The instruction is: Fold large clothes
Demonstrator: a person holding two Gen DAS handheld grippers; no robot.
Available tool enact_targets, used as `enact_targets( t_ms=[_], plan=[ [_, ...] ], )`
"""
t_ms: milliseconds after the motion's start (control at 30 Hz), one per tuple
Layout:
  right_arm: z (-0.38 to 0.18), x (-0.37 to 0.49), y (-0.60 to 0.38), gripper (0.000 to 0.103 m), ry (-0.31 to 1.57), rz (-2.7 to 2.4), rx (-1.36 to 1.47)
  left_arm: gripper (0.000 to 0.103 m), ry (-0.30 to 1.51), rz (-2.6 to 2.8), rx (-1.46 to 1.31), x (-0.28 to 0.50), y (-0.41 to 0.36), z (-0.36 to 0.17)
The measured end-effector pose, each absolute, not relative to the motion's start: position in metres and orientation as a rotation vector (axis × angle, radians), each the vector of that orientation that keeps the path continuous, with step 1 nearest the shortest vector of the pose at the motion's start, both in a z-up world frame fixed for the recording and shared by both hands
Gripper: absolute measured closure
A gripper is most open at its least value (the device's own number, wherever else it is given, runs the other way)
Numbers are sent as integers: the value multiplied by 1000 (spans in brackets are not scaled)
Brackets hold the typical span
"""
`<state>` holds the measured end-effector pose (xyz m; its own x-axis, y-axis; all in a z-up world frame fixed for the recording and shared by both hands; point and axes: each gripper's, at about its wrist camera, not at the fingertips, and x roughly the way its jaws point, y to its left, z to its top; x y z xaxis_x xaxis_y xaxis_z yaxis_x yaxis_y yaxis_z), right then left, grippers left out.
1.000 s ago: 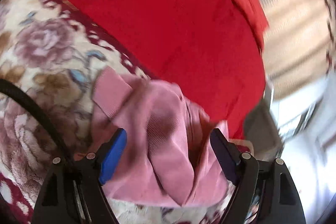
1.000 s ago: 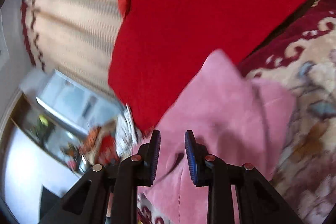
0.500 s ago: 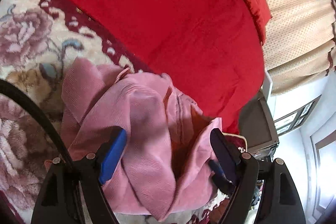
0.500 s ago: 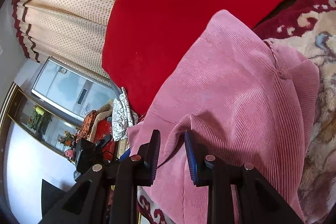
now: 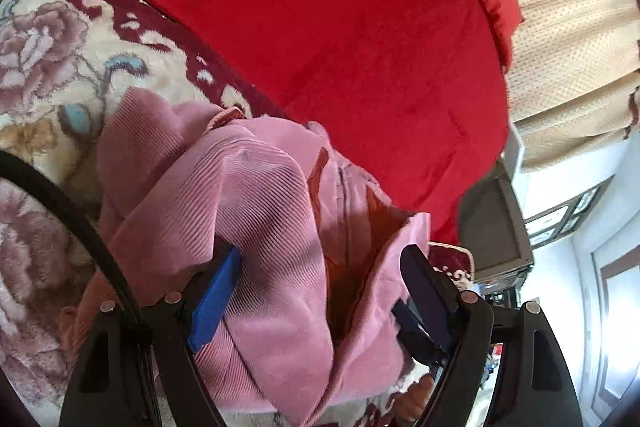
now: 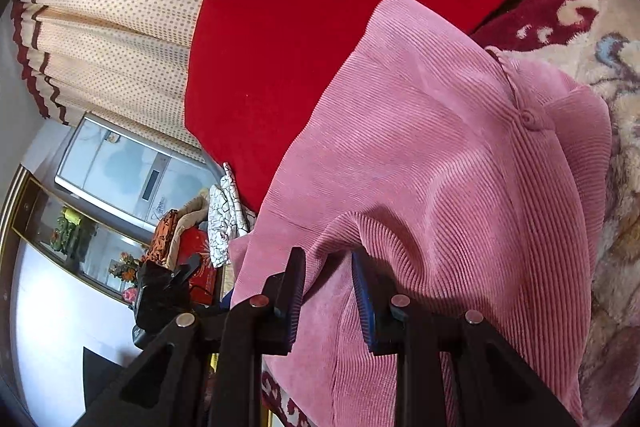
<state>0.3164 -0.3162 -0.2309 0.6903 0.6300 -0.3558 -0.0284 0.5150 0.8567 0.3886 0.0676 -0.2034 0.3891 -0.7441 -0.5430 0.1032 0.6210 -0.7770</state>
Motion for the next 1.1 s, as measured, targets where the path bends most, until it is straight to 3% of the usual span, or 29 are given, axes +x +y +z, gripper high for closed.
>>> enact_targets(
  t_ms=[200, 267, 333, 467, 600, 633, 700, 800, 833, 867, 900, 933, 1033, 1100],
  plan=[
    [-234, 316, -318, 75, 714, 443, 982, 22, 1085, -586, -745, 410, 54, -217],
    [-235, 316, -319, 75, 715, 442, 985, 34, 1070, -603, -757, 417, 52, -218],
    [-237, 316, -320, 77, 717, 442, 992, 70, 1075, -608, -759, 426, 51, -219],
    [-242, 316, -323, 77, 719, 440, 1008, 83, 974, -646, -865, 437, 68, -217],
    [-245, 315, -326, 77, 719, 436, 1017, 81, 727, -570, -1098, 438, 127, -215],
    [-244, 315, -327, 77, 719, 433, 1013, 72, 686, -503, -1134, 435, 139, -220],
    [-241, 313, -329, 77, 719, 418, 997, 63, 673, -347, -1163, 429, 160, -232],
    [-209, 303, -342, 75, 606, 358, 890, 61, 703, -332, -1204, 429, 169, -239],
    [-195, 300, -349, 67, 558, 307, 844, 51, 705, -328, -1192, 428, 167, -236],
    [-188, 299, -353, 28, 535, 266, 816, 43, 708, -324, -1160, 427, 162, -230],
    [-177, 299, -363, 6, 517, 191, 779, 30, 711, -320, -1128, 426, 156, -225],
    [-174, 301, -368, 0, 508, 150, 765, 26, 720, -313, -1091, 425, 152, -221],
    [-170, 325, -385, 0, 504, 92, 709, 26, 763, -323, -1050, 426, 143, -221],
    [-178, 346, -392, 6, 564, 123, 726, 26, 793, -301, -1012, 428, 139, -224]
  ],
)
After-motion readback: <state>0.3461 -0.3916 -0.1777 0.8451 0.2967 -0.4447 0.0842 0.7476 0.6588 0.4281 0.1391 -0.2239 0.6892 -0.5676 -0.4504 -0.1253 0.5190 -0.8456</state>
